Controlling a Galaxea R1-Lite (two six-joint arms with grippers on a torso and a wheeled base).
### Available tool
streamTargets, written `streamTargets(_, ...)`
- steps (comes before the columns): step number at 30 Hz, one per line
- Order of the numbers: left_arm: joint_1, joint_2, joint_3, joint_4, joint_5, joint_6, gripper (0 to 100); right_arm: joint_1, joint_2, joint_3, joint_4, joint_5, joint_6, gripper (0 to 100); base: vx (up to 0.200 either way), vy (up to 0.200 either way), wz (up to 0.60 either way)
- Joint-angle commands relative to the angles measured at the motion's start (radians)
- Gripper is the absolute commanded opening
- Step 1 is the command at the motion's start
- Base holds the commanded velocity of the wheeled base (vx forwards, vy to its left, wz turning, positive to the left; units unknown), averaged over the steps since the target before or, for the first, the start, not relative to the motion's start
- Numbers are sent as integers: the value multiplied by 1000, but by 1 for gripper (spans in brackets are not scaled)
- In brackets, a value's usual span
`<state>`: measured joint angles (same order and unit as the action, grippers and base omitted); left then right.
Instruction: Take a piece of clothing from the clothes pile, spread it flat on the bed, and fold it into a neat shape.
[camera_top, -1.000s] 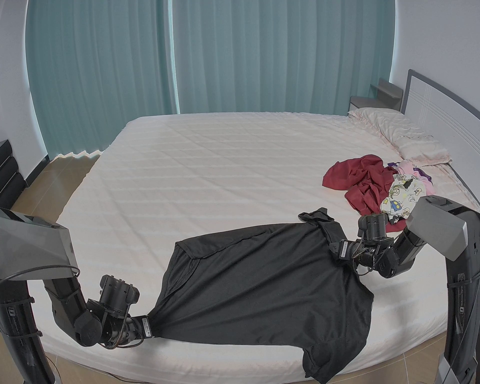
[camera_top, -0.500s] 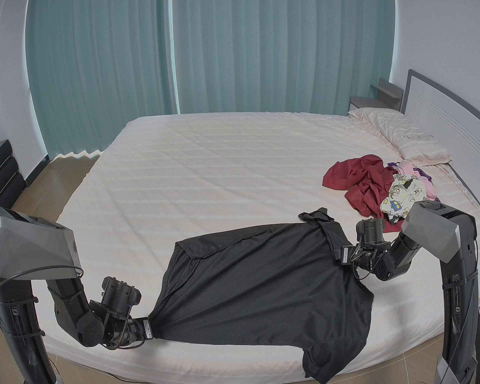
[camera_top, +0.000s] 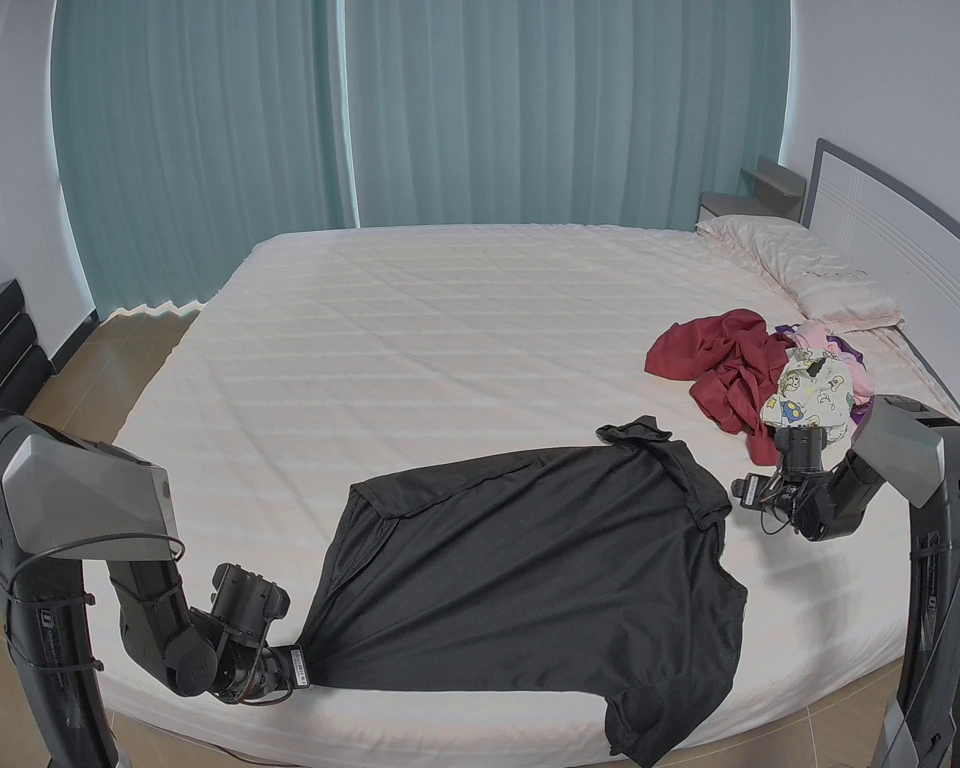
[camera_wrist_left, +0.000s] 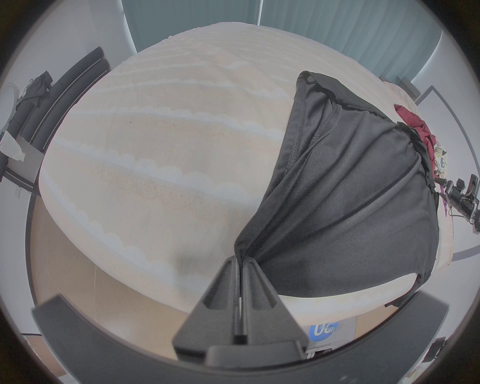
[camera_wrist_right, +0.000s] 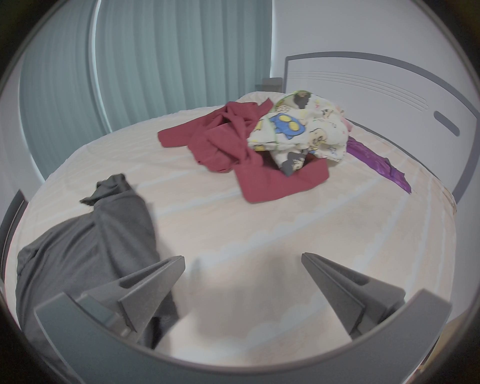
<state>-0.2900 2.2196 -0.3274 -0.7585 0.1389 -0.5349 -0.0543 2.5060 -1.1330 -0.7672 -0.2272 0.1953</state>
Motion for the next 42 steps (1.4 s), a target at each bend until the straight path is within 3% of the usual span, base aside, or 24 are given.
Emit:
streamTargets(1,0,11,1,1,1,0,0,-35,1,-27,-1,0,6,100,0,0,0)
streamTargets(5,0,12,-1,1,1,0,0,-26,-33,-21,0,11,72,100,0,0,0)
streamTargets(10,-3,12,1,1,-1,0,0,57,-84,45,2,77,101,100,0,0,0)
streamTargets(16,-5,12,2,1,-2,0,0,151,-24,35,9,63,92,100,0,0,0)
streamTargets(20,-5,12,2,1,-1,1,0,175,34,-19,9,19,82,100,0,0,0)
streamTargets(27,-11,14,4,1,-5,0,0,154,108,-139,23,-75,76,100,0,0,0)
streamTargets(30,-11,19,2,1,-5,0,0,142,114,-159,32,-84,76,100,0,0,0)
streamTargets(35,-9,19,4,1,-5,0,0,62,125,-232,34,-121,79,100,0,0,0)
streamTargets(42,-9,26,2,1,-5,1,0,-33,122,-238,22,-119,88,100,0,0,0)
